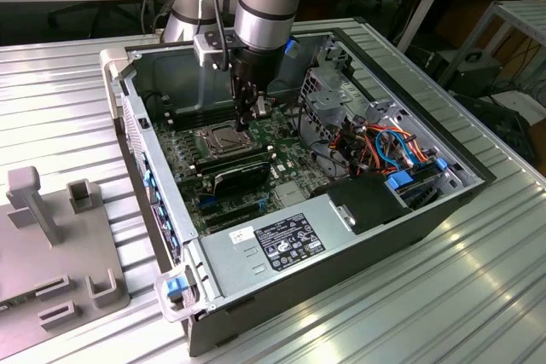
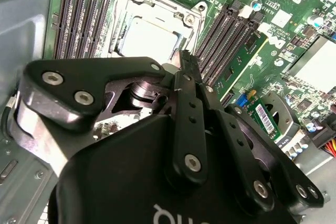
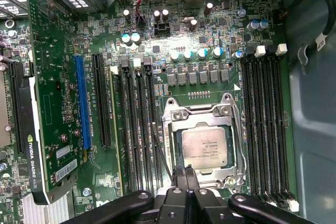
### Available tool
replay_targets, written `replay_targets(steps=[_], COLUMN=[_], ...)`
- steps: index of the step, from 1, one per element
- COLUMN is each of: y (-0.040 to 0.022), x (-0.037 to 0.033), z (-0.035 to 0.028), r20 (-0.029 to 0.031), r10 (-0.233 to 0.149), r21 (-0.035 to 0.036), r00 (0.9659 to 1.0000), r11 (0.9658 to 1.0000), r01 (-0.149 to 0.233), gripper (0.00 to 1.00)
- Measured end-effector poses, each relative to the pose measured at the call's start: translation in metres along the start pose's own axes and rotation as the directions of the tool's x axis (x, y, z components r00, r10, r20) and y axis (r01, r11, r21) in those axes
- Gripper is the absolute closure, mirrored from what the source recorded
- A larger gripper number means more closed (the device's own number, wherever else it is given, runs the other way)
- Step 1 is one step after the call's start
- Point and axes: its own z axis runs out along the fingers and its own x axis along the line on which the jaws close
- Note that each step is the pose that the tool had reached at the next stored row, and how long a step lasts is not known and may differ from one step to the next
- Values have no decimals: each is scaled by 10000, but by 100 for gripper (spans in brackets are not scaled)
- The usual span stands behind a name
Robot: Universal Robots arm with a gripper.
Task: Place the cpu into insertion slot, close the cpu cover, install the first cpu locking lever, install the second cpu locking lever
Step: 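Install the second cpu locking lever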
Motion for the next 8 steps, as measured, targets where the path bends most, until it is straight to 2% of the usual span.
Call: replay_targets(steps=[1, 3, 4, 6, 8], y=[0, -1, 0, 0, 0], x=[0, 0, 0, 0, 0], z=[0, 0, 1, 4, 4], r20=[10, 5, -3, -4, -6], r10=[-6, -269, -780, -1063, -1112], r21=[-5, -55, -123, -139, -142], r00=[10000, 9996, 9970, 9943, 9938], r11=[10000, 9996, 9969, 9942, 9937], r01=[6, 269, 780, 1063, 1112], gripper=[89, 89, 89, 89, 89])
